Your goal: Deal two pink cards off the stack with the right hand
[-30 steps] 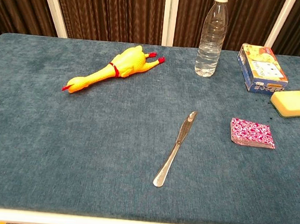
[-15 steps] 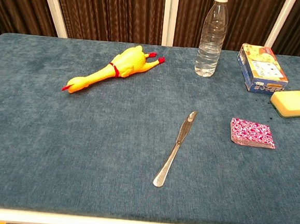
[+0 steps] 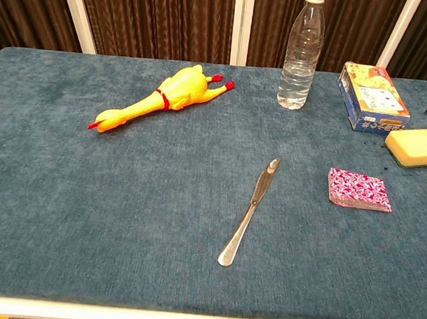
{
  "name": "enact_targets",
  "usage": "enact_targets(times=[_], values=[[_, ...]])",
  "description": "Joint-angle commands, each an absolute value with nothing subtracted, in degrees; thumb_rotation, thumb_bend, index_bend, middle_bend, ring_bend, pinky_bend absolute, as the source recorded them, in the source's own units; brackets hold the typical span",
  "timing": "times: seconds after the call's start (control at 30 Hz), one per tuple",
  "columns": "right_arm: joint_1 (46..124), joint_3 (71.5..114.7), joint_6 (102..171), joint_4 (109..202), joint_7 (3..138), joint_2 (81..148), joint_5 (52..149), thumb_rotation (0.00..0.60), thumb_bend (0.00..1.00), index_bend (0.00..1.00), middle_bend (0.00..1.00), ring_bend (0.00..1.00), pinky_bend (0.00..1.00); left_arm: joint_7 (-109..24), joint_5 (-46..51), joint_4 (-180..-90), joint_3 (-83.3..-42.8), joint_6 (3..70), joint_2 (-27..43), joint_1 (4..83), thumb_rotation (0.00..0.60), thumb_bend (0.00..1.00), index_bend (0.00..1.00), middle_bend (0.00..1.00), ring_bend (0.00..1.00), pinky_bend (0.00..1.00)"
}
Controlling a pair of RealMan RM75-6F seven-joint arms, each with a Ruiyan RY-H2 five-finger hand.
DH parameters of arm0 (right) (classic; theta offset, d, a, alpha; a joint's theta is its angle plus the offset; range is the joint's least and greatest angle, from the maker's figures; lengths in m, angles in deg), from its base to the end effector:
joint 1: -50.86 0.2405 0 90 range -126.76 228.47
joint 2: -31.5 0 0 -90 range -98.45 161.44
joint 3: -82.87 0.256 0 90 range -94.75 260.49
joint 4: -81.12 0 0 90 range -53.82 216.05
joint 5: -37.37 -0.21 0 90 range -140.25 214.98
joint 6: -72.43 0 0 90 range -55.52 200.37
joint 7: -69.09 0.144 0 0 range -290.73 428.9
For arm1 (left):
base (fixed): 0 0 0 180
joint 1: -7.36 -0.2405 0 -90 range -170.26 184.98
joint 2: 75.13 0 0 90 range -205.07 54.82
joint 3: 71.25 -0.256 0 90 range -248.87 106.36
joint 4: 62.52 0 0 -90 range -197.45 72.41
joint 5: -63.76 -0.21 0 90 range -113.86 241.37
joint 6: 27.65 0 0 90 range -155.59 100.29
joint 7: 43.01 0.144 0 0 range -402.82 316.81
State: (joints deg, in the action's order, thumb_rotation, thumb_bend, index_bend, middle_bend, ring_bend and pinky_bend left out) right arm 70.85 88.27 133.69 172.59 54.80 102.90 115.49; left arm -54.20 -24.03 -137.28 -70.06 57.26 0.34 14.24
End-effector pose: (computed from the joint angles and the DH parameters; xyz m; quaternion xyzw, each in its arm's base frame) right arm -0.2737 -0.2585 0.0752 0.7166 -0.3878 0.2958 0.4986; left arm -0.3422 0.1901 0.1170 -0.5946 -0.4067 -0.4184 0.5531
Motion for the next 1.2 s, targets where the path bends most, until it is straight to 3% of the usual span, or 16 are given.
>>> enact_targets(times=[0.03, 0.57, 1.2], values=[[74.3, 88.9, 130.2, 173.1, 48.0, 105.7, 110.8, 0.6, 0.12, 0.14, 0.22, 0.8, 0.91, -54.5, -24.0, -137.1, -70.0, 57.3, 0.2, 14.2, 0.6, 0.03, 0.14, 0.15, 0.06, 0.18], [80.9, 89.0, 125.2, 171.7, 35.5, 112.8, 97.9, 0.6, 0.12, 0.17, 0.24, 0.8, 0.91, -56.6, -24.8, -135.7, -70.4, 57.4, 0.5, 14.2, 0.6, 0.03, 0.15, 0.15, 0.06, 0.18], [84.9, 87.1, 125.2, 171.2, 31.1, 115.3, 88.8, 0.6, 0.1, 0.19, 0.26, 0.8, 0.91, -57.2, -24.6, -135.2, -70.4, 57.4, 0.5, 14.1, 0.6, 0.03, 0.15, 0.15, 0.06, 0.18]])
